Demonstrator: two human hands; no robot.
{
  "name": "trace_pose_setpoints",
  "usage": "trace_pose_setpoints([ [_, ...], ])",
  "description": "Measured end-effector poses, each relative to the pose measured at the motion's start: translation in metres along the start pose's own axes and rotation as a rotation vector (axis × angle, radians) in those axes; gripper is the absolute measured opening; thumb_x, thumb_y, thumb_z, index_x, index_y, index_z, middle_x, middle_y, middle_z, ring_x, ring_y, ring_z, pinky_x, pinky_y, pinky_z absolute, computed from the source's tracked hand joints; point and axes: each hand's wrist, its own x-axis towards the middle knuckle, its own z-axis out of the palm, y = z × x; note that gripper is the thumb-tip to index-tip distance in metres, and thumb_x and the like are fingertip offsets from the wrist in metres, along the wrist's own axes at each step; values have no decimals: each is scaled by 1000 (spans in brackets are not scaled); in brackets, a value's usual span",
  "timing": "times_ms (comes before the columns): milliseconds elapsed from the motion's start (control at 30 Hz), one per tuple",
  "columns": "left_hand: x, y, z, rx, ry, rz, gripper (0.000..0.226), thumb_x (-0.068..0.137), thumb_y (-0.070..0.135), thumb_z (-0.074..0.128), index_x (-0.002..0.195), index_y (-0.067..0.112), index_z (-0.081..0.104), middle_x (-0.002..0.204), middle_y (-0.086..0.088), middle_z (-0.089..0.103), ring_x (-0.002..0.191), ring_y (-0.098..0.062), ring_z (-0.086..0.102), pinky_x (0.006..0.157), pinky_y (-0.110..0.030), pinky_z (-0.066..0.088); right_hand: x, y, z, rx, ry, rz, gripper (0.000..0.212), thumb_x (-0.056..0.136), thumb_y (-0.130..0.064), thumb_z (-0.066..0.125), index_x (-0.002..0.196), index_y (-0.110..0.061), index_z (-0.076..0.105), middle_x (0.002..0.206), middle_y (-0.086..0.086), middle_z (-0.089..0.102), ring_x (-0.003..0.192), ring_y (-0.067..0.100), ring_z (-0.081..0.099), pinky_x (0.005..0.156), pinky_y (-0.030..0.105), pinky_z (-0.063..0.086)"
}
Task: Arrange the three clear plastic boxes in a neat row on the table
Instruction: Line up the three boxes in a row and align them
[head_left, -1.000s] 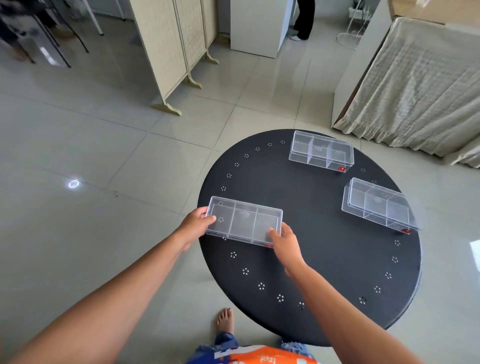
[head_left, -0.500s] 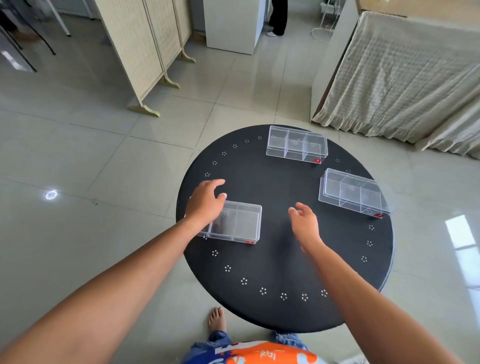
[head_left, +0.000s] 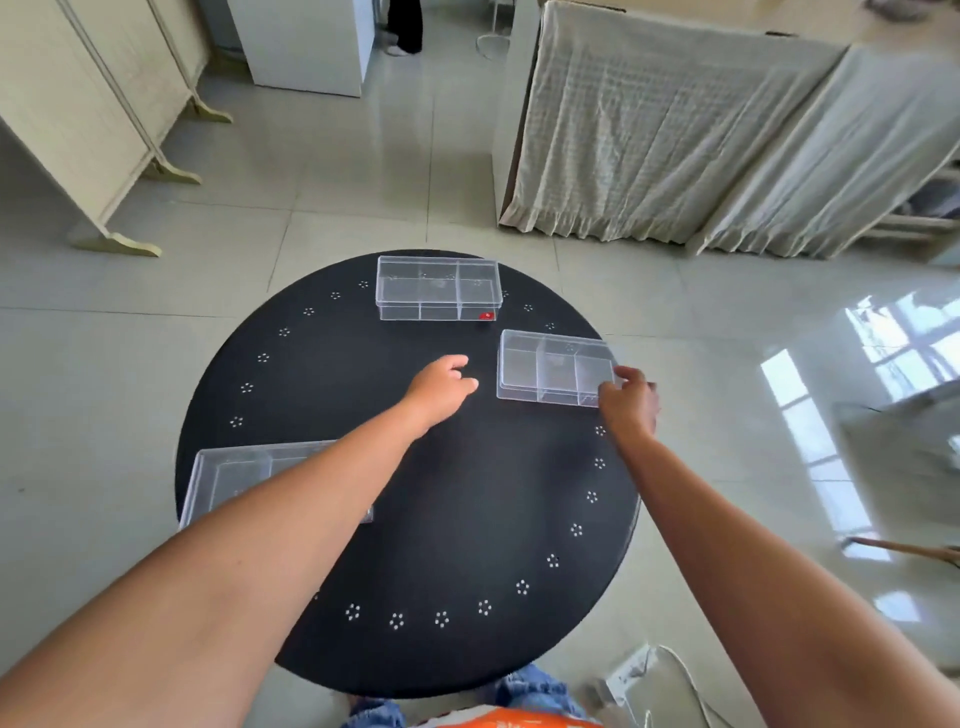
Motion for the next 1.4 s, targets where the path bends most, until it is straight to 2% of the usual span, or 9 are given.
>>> trace_pose_setpoints([
  [267,39,23,51,-107,-66,-109,78,95,42,54,158,21,13,165,-7,20,149,-26,30,118,-44,26,51,18,-15,135,-225,106,65,97,-22,54,155,-10,28,154,12,42,134,30,49,105,35,38],
  [367,45,23,60,-101,-87,-130,81,95,43,53,159,20,8,166,-5,20,149,-25,29,119,-44,25,58,22,-11,200,-290,129,58,99,-19,51,153,-6,32,136,11,54,116,28,57,93,31,42],
  [433,45,24,64,-113,-91,-125,80,95,41,53,158,17,11,165,-4,24,149,-24,30,120,-42,26,59,24,-7,226,-300,127,49,99,-15,50,145,-4,42,104,4,60,75,18,56,68,26,42],
  [500,44,24,66,-136,-74,-115,75,96,40,53,157,16,18,163,-3,28,148,-22,31,118,-39,28,59,25,-2,242,-283,129,41,97,-11,50,137,-2,50,85,-1,57,61,11,46,55,24,35],
  [633,37,22,51,-129,35,-109,58,99,39,47,150,14,35,154,-4,43,133,-25,46,104,-33,37,42,16,12,261,-302,108,31,94,-7,48,124,-8,56,84,-2,60,63,11,52,53,24,36],
  [767,25,8,2,-46,142,-124,63,96,42,48,152,16,33,157,-3,39,139,-27,43,112,-42,38,6,-4,37,284,-380,67,35,92,-9,46,125,-11,57,101,3,65,78,18,61,52,21,37],
  [900,7,-16,-58,23,232,-127,59,94,36,54,148,16,41,152,-5,47,136,-27,47,110,-39,39,-32,-28,73,292,-447,33,32,93,-5,44,120,-9,59,83,-2,60,60,9,50,38,10,34],
  [1167,-35,-74,-159,56,342,-161,48,93,22,58,139,11,52,128,-4,61,120,-29,59,93,-32,43,-112,-76,145,264,-570,-28,35,96,-10,44,128,-11,57,103,1,61,66,6,51,55,22,35],
  [1400,-53,-120,-218,-56,316,-196,58,93,24,56,148,12,42,147,-10,52,125,-30,57,103,-37,45,-155,-100,191,223,-603,-54,35,97,-11,45,131,-10,55,111,4,65,65,8,51,53,20,35],
])
